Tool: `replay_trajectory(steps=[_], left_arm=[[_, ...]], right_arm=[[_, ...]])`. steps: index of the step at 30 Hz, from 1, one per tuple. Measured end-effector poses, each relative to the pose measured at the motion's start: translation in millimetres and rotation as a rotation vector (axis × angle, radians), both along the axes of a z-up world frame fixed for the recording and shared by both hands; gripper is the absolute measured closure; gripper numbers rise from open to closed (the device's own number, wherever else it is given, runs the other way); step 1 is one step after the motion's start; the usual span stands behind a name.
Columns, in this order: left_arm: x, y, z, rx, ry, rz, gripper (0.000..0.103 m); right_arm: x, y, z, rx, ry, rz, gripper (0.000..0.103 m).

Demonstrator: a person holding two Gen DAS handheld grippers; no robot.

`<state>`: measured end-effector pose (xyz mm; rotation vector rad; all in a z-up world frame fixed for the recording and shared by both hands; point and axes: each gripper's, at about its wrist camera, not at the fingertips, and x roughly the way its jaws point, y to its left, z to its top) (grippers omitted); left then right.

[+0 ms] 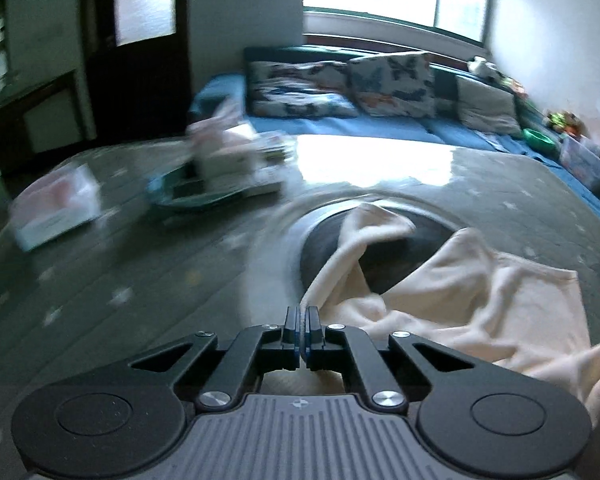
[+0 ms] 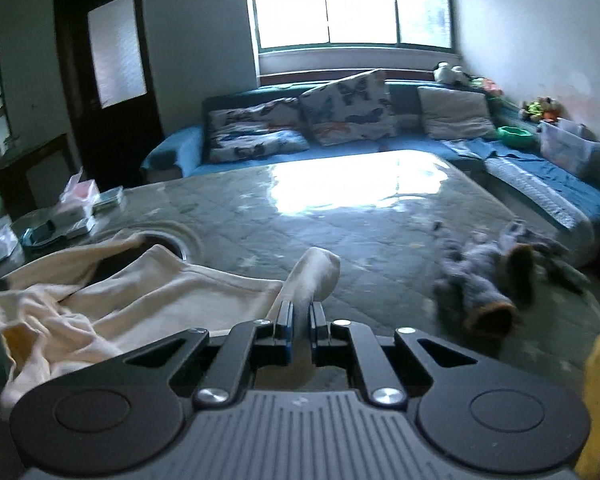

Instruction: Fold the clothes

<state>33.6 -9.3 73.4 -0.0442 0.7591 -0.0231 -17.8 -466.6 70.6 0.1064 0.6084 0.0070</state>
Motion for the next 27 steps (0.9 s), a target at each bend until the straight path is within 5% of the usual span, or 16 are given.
replay_trajectory(steps=[11, 13, 15, 16, 21, 27], left_arm=[[-70, 45, -16, 0.041, 0.088, 0.056, 0.096], [-74, 47, -14, 0.052, 0.089, 0.06, 0.09], [-75, 46, -10, 0.063, 0.065, 0.061, 0.056], [-75, 44, -6, 0.068, 0.048, 0.054, 0.053], [-61, 19, 5, 0.048, -0.012, -0.046, 0.048], [-26, -18, -5, 0.009, 0.003, -0.154, 0.047]], right_arm=[[-24, -9, 0, -0.01, 0.008, -0.023, 0.096], [-22, -3, 0, -0.008, 0.01, -0.003, 0.093], [-15, 8, 1, -0.009, 0.01, 0.031, 0.091], [-11, 14, 2, -0.01, 0.01, 0.049, 0.089], [9, 42, 3, -0.014, 0.014, 0.135, 0.08], [53, 85, -24, -0.056, 0.122, 0.226, 0.072]])
